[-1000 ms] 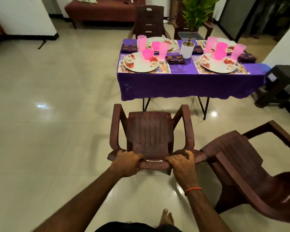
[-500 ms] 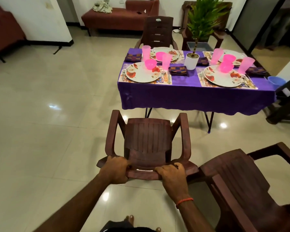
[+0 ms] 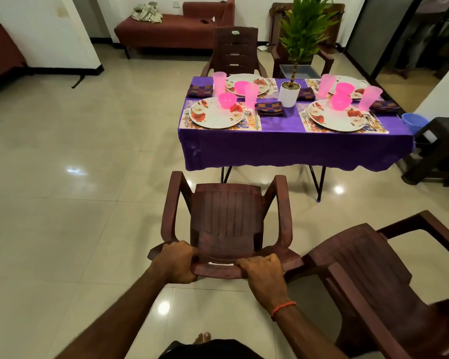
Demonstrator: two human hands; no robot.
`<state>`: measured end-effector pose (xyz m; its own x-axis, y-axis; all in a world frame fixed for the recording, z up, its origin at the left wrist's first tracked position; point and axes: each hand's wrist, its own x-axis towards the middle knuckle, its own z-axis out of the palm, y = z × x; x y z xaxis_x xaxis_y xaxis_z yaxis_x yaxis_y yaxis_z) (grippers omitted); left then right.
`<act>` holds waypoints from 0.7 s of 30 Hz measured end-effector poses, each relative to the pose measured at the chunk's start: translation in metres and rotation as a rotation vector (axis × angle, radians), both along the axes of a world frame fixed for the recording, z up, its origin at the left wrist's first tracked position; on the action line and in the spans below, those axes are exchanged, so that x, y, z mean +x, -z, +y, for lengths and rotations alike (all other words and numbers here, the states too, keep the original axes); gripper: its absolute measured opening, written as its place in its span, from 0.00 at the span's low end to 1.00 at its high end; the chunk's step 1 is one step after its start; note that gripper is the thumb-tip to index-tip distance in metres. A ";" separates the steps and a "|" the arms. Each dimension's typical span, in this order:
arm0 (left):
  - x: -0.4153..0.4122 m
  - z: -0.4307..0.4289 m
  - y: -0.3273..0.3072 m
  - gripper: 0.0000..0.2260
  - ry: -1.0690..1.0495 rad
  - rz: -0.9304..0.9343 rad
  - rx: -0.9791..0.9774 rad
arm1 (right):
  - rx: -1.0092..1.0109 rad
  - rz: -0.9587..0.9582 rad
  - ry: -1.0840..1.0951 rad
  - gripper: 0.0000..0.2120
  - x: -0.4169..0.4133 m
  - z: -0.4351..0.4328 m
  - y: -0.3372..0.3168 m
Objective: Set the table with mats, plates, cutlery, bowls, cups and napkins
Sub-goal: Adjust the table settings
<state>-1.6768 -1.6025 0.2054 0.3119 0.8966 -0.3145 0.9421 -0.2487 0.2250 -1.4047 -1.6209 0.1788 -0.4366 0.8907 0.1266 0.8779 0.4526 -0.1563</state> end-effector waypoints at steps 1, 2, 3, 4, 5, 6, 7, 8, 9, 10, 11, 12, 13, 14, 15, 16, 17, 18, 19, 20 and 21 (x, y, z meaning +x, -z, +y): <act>0.000 -0.001 -0.001 0.28 -0.004 0.000 -0.002 | -0.003 -0.002 0.005 0.09 0.000 -0.001 0.000; 0.000 -0.002 -0.001 0.29 -0.004 0.001 -0.003 | 0.015 0.001 0.002 0.09 0.000 -0.003 0.001; -0.001 -0.003 -0.001 0.29 -0.004 0.003 -0.005 | 0.031 0.000 -0.006 0.08 0.000 -0.004 0.001; -0.002 -0.005 0.001 0.28 -0.003 0.002 -0.012 | 0.044 -0.001 -0.015 0.08 0.000 -0.006 0.002; -0.002 -0.007 0.002 0.26 -0.002 0.002 -0.020 | 0.041 0.006 -0.009 0.11 -0.001 -0.009 0.001; -0.004 -0.009 0.004 0.24 0.000 0.004 -0.030 | 0.041 0.014 -0.009 0.15 -0.001 -0.010 0.001; -0.005 -0.010 0.005 0.21 0.003 0.008 -0.043 | 0.038 0.015 -0.002 0.16 -0.002 -0.012 0.000; -0.007 -0.010 0.005 0.19 0.008 0.010 -0.051 | 0.050 0.014 -0.006 0.14 -0.002 -0.012 0.000; -0.007 -0.010 0.006 0.18 0.012 0.010 -0.058 | 0.038 0.003 -0.005 0.10 -0.001 -0.013 -0.001; -0.007 -0.010 0.006 0.18 0.011 0.010 -0.060 | 0.036 0.001 -0.006 0.07 0.000 -0.012 0.000; -0.006 -0.010 0.005 0.18 0.009 0.006 -0.063 | 0.015 0.001 -0.001 0.09 0.000 -0.012 -0.001; -0.006 -0.010 0.005 0.18 0.008 0.003 -0.064 | 0.012 0.000 -0.006 0.11 0.000 -0.012 0.000; -0.005 -0.010 0.004 0.18 0.007 0.003 -0.060 | 0.019 -0.005 -0.007 0.10 0.001 -0.012 0.000; -0.005 -0.010 0.005 0.19 0.013 0.005 -0.051 | 0.040 -0.003 -0.014 0.09 0.002 -0.012 -0.001; -0.005 -0.011 0.006 0.20 0.017 0.005 -0.045 | 0.041 0.002 -0.008 0.08 0.001 -0.013 -0.003; -0.005 -0.010 0.006 0.21 0.023 -0.001 -0.042 | 0.052 0.014 -0.010 0.08 0.001 -0.013 -0.002; -0.005 -0.010 0.006 0.21 0.030 -0.008 -0.040 | 0.043 0.020 0.000 0.08 0.000 -0.014 -0.003; -0.005 -0.010 0.005 0.21 0.034 -0.015 -0.037 | 0.049 0.027 0.005 0.10 0.000 -0.015 -0.002; -0.005 -0.010 0.005 0.21 0.037 -0.021 -0.033 | 0.039 0.032 0.007 0.10 -0.001 -0.016 -0.003; -0.005 -0.011 0.004 0.21 0.036 -0.027 -0.029 | 0.055 0.038 0.007 0.09 -0.002 -0.016 -0.004; -0.005 -0.011 0.003 0.21 0.036 -0.033 -0.021 | 0.063 0.038 0.005 0.07 -0.002 -0.016 -0.004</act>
